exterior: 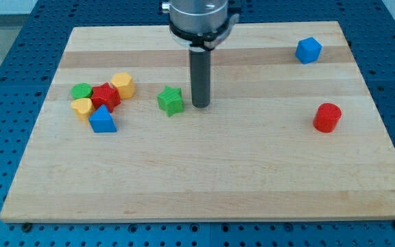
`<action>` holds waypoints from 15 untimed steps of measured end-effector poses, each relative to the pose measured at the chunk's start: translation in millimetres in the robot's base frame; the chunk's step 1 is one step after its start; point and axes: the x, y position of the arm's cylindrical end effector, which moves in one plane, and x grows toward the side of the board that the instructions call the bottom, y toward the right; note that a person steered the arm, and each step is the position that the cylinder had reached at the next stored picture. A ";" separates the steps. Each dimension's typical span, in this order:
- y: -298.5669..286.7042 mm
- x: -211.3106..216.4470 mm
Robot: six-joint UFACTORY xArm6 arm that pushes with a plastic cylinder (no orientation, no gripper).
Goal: Push the green star into the group of blocks
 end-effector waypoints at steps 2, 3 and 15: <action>-60.4 -4.6; -97.9 -4.6; 38.9 3.1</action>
